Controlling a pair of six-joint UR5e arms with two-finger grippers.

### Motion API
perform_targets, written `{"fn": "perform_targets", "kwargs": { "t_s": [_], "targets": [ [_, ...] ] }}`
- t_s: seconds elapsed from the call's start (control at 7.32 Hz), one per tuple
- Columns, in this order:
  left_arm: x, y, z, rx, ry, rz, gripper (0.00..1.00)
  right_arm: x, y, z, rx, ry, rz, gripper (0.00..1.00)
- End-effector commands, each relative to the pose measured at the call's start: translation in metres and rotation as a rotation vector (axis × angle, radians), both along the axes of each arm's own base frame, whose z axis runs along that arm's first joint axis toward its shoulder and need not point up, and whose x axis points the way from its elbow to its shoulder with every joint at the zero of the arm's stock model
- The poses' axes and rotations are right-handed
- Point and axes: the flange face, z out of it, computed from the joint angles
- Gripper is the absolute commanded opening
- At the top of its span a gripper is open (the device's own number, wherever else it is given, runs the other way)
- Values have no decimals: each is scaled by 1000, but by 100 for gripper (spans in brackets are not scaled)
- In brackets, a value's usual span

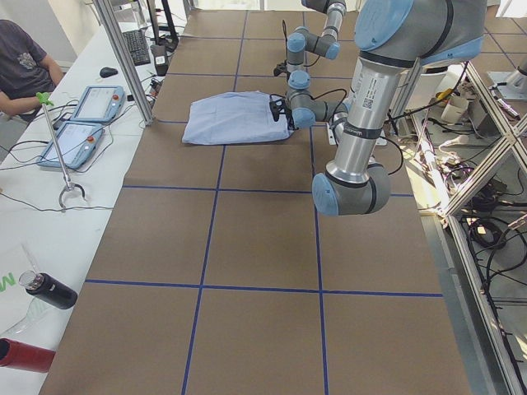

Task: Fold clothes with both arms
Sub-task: 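Lower both grippers onto the shirt's near edge and close on the fabric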

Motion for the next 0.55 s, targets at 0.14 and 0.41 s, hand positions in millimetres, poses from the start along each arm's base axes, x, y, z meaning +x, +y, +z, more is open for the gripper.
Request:
{"fn": "perform_targets", "kwargs": {
  "t_s": [0.14,0.41],
  "targets": [
    [-6,1,-8,6,17,-1,0,13,-5,-21,14,-42,15,0],
    [-10,4,-7,-5,-12,3,0,29,5,-36,-17,-95,-36,0]
  ]
}}
